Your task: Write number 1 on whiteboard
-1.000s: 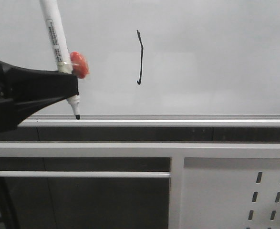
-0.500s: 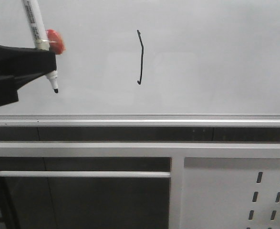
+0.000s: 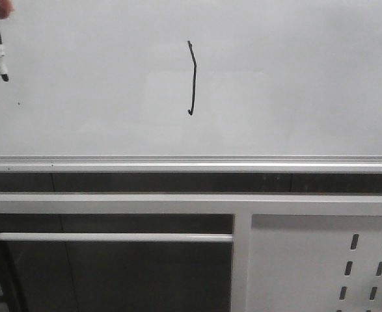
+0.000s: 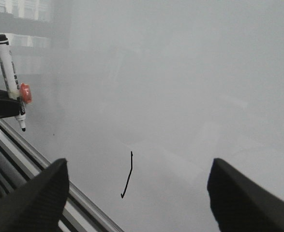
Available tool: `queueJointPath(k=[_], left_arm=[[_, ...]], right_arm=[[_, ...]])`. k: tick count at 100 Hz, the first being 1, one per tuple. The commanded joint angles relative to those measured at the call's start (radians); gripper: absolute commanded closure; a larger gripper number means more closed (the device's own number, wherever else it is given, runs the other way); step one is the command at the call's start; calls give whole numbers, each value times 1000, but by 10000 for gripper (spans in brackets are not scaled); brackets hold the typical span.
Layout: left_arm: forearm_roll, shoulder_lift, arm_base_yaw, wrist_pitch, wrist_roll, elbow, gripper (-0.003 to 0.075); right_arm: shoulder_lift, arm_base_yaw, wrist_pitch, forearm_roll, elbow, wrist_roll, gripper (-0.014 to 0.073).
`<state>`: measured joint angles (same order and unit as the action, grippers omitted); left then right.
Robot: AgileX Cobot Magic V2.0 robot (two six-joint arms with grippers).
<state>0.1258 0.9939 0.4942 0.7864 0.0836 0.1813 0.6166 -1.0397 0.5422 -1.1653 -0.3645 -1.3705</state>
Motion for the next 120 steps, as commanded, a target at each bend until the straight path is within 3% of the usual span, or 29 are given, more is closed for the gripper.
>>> queueJointPath(k=[1,14,34,57,88,120], left_arm=[[-77,-50,1,-1,-3,23,738],[-137,-54,1,-82,-9,23,738],[-222,-23,1,-85,-9,24,738],[-199,28,1,-121,-9,68,738],[-193,118,84,-97,3,101,738],[-228,199,102,42,3,102,738]], right_arm=[[-2,4,35,34,-24,-14,57],[-2,4,35,34,-24,-14,57],[-2,4,25,33,-24,-14,57],[-2,4,25,33,-24,-14,57],[-2,4,25,29,-24,-14,57],[-2,4,25,28,-24,-14,57]])
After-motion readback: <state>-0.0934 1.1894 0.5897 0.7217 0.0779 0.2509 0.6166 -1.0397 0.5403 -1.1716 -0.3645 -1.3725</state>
